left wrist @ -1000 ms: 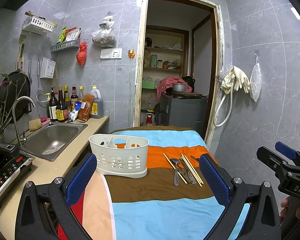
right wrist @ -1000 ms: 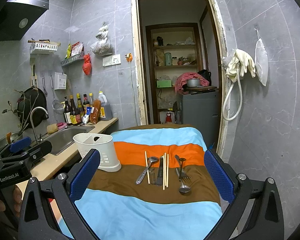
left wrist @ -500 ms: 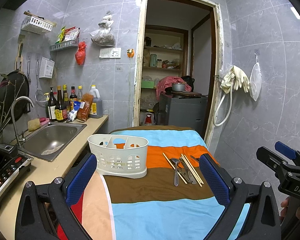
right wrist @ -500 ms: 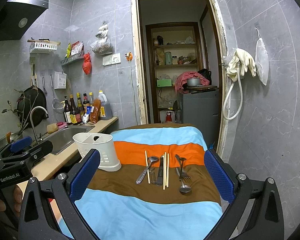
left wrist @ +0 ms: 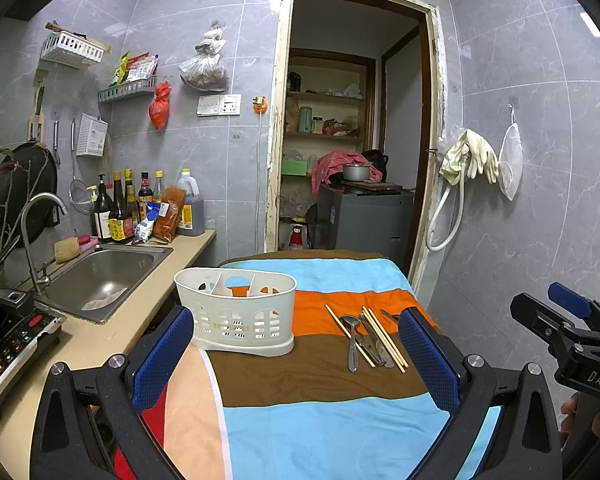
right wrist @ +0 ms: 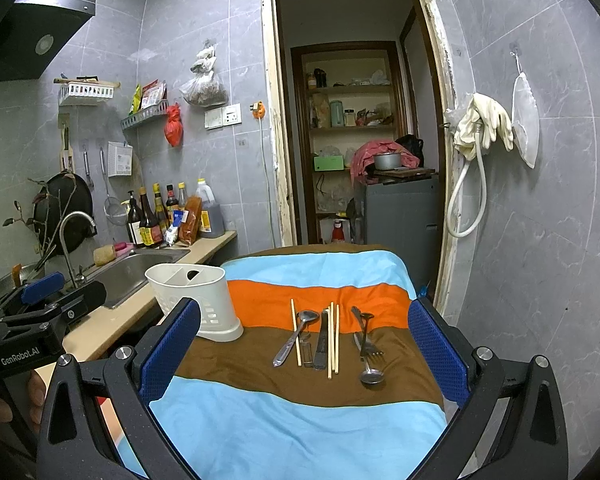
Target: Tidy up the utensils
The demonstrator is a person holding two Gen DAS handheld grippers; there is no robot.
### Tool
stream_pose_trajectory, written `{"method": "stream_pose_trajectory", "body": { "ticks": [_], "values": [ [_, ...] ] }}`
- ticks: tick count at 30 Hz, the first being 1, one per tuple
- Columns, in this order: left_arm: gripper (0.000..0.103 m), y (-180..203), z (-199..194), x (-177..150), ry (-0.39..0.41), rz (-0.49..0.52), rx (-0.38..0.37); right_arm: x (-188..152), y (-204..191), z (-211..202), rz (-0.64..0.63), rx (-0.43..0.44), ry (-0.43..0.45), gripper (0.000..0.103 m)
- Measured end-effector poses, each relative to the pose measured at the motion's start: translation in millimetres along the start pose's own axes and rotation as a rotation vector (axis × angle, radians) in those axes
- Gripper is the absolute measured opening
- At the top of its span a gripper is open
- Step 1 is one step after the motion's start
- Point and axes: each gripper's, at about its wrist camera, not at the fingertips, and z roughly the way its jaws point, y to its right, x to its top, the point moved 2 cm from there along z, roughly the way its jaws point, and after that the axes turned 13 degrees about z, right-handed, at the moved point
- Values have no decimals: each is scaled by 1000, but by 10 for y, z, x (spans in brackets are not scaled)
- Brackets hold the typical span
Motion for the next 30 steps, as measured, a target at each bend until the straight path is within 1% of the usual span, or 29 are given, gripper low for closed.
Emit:
{"method": "stream_pose_trajectory", "body": {
  "ticks": [30],
  "values": [
    [103, -1, -2, -1, -4, 1, -1, 3, -25, 15, 2, -2, -8, 102]
  ]
}}
